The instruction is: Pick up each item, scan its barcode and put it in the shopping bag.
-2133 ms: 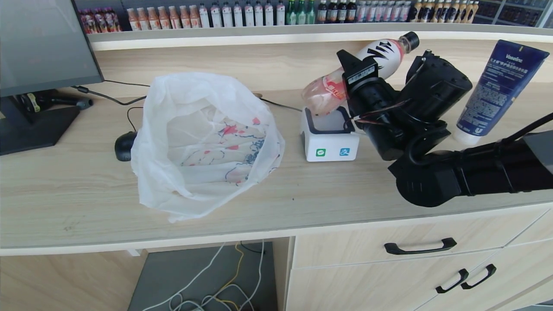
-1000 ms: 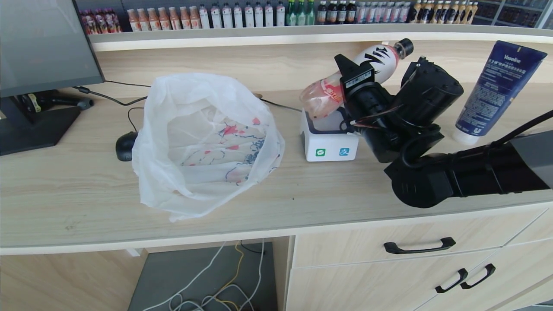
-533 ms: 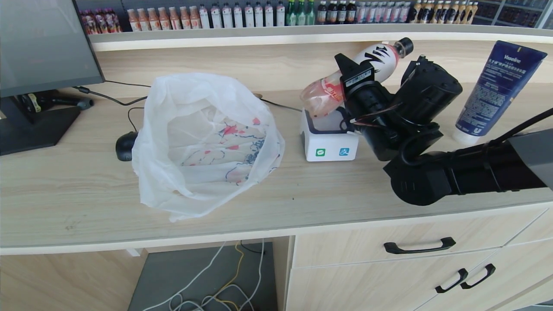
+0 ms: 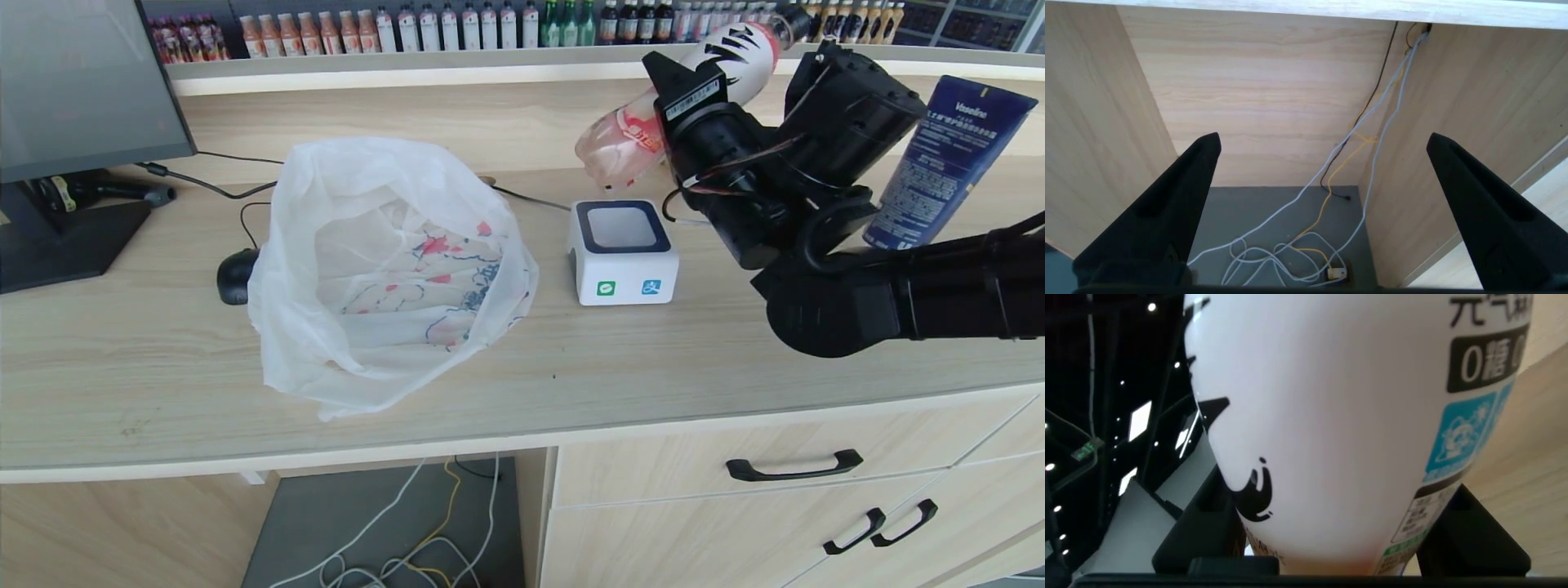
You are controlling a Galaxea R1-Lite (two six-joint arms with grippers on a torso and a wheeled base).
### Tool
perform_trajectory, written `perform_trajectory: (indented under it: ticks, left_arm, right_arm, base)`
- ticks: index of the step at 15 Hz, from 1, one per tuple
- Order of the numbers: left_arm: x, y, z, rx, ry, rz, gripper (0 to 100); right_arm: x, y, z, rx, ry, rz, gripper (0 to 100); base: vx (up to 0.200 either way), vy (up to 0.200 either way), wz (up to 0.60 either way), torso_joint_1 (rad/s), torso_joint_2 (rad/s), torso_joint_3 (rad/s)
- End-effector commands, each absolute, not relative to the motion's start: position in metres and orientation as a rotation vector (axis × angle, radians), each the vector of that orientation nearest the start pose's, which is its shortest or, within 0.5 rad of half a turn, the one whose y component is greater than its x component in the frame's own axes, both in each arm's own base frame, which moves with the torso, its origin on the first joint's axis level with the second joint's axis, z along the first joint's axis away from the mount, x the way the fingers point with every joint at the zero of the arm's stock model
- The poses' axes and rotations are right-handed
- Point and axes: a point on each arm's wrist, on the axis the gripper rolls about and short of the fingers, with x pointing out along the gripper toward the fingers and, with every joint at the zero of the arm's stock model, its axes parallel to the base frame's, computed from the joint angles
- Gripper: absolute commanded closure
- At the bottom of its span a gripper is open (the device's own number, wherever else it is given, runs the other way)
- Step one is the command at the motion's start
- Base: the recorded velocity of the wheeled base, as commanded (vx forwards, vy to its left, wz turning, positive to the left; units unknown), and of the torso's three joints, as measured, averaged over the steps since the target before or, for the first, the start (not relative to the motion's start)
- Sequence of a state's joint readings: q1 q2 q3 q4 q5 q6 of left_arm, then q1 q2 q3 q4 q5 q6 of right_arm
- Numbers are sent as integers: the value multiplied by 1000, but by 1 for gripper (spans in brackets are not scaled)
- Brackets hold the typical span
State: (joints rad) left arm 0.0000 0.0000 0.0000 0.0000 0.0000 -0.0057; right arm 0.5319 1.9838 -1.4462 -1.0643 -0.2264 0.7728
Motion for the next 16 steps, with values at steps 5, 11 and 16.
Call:
perform_trajectory:
  ticks: [5,11,16]
  left_arm:
    - [-23,0,75,-6,0,0,0]
    - [-23,0,75,-6,0,0,0]
    - [-23,0,75,-6,0,0,0]
  right_arm:
    - [302,198,339,890,-429,536,100]
    - [254,203,344,804,-408,592,100]
    - [226,205,351,685,-445,621,100]
  base:
    - [0,0,0,0,0,0]
    - [0,0,0,0,0,0]
    - [0,0,0,0,0,0]
